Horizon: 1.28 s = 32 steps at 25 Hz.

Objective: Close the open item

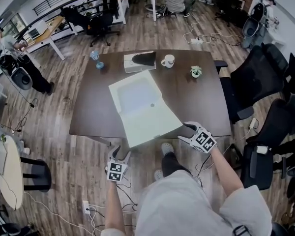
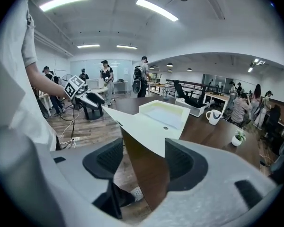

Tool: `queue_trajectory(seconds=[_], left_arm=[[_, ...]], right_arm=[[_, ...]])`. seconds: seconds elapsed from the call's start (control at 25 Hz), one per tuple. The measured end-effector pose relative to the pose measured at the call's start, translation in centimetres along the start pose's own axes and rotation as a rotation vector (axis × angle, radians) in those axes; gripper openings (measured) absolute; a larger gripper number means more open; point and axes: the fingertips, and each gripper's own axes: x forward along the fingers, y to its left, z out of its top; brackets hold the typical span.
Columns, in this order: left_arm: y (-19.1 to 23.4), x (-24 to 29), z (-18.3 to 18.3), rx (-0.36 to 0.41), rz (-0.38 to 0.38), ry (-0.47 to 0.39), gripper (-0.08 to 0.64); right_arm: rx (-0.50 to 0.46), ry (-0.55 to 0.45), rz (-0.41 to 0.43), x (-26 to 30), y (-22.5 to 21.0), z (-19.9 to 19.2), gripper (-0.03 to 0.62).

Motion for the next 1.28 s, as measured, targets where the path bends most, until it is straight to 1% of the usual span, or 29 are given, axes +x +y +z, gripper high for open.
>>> queue_trajectory(seconds=[0.12, 0.24, 0.32, 0.4, 0.44, 0.48, 0.6, 0.64, 0.72, 0.8, 0.92, 1.04, 1.12, 1.28], left_arm=[[-0.2, 0.9, 0.6, 0.051, 0.0, -0.013, 0.215], [-1.1, 1.4, 1.2, 0.126, 0.006, -0.004, 0.215], [-1.3, 2.1, 1.0, 0.202, 0.031, 0.028, 0.215], [-1.3, 2.9, 1.2, 0.304, 0.056, 0.055, 0.215], [-1.2, 3.3, 1.5, 0.341, 0.059, 0.06, 0.215], [-1.1, 3.7, 1.7, 0.362, 0.058, 0.06, 0.215], [-0.8, 4.3, 1.9, 0.386, 0.051, 0.066, 0.213], [-0.8, 4.5, 1.8, 0.39, 0.047, 0.071, 0.213], [-0.6, 5.0, 2.1, 0.383, 0.039, 0.071, 0.201], [-0.5, 5.3, 2.8, 0.373, 0.034, 0.061, 0.176], [-0.4, 5.5, 3.9, 0.381, 0.032, 0.037, 0.147], [-0.1, 5.6, 4.9, 0.395, 0.028, 0.015, 0.104], [0.0, 5.5, 5.4, 0.402, 0.021, 0.008, 0.081], [0.3, 4.6, 6.5, 0.392, 0.018, -0.018, 0.069]], right_arm=[[-0.031, 0.026, -0.038, 0.1, -1.0, -1.0, 0.276], [-0.095, 0.076, -0.064, 0.5, -1.6, -1.8, 0.276], [-0.101, 0.086, -0.053, 1.4, -1.8, -2.2, 0.275], [-0.079, 0.068, -0.034, 2.5, -2.2, -2.2, 0.275], [-0.088, 0.07, -0.028, 3.1, -2.3, -2.2, 0.275], [-0.113, 0.083, -0.023, 3.6, -2.4, -2.2, 0.275], [-0.24, 0.146, -0.013, 4.8, -2.4, -2.6, 0.265], [-0.281, 0.167, -0.016, 5.1, -2.4, -3.0, 0.239], [-0.34, 0.195, -0.02, 5.5, -2.8, -3.4, 0.225], [-0.368, 0.201, -0.019, 5.7, -3.2, -3.3, 0.213], [-0.395, 0.185, -0.032, 6.0, -3.7, -2.5, 0.174], [-0.464, 0.188, -0.045, 5.9, -4.0, -1.8, 0.101], [-0.509, 0.194, -0.05, 5.8, -4.1, -1.5, 0.075], [-0.506, 0.169, -0.053, 4.9, -4.2, 0.0, 0.057]])
